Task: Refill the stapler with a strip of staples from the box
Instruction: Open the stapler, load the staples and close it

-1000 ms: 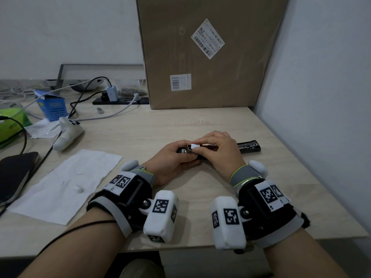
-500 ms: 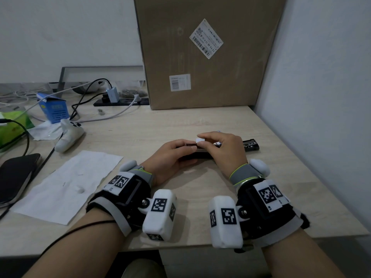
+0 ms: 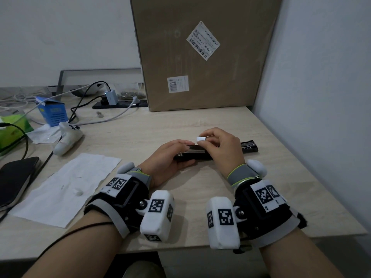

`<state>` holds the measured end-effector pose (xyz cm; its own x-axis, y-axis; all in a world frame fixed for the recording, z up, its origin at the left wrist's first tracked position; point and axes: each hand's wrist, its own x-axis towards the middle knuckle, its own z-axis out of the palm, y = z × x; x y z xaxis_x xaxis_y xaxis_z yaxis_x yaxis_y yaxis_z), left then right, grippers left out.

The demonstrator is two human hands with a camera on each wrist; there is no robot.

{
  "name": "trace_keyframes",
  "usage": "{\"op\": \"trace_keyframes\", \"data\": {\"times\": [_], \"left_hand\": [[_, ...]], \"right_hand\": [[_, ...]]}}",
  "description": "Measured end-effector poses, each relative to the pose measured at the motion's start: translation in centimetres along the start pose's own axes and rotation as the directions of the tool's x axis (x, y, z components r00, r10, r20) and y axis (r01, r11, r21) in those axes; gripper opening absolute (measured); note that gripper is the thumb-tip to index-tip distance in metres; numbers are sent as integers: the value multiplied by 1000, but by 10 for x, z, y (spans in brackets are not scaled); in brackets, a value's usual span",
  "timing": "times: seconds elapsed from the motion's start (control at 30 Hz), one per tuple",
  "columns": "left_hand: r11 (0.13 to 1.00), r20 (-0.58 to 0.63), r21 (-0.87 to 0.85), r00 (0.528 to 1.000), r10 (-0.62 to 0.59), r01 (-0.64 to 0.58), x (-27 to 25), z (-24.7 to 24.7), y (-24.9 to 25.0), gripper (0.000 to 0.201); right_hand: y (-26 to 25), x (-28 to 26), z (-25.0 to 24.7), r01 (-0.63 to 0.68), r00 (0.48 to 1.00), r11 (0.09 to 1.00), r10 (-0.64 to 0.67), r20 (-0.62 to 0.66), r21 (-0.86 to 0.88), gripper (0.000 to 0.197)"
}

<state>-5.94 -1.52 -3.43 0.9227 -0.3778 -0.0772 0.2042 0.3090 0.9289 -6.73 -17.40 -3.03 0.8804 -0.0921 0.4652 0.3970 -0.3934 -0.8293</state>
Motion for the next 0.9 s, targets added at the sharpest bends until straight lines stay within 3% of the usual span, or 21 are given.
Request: {"op": "trace_keyframes", "data": {"times": [0.13,0.4,0.7,0.9], "left_hand": [[1000,9,5,1000,-4,4,0,-1,1,19],[999,43,36,999,-7,6,-2,0,2,33],[1000,27,27,1000,-2,1,-1,0,1,27],[999,38,45,999,-3,1,-2,0,2,32]], "right_hand": [[-2,-1,0,9,1000,998,-10,9,54,10],[1,-2,0,70,997,997,-71,-7,-41,4],[3,1,-1,171,982,948,-184,-27,-269,15],[1,0,-1,166,980,964,-185,-76,-209,14]]}}
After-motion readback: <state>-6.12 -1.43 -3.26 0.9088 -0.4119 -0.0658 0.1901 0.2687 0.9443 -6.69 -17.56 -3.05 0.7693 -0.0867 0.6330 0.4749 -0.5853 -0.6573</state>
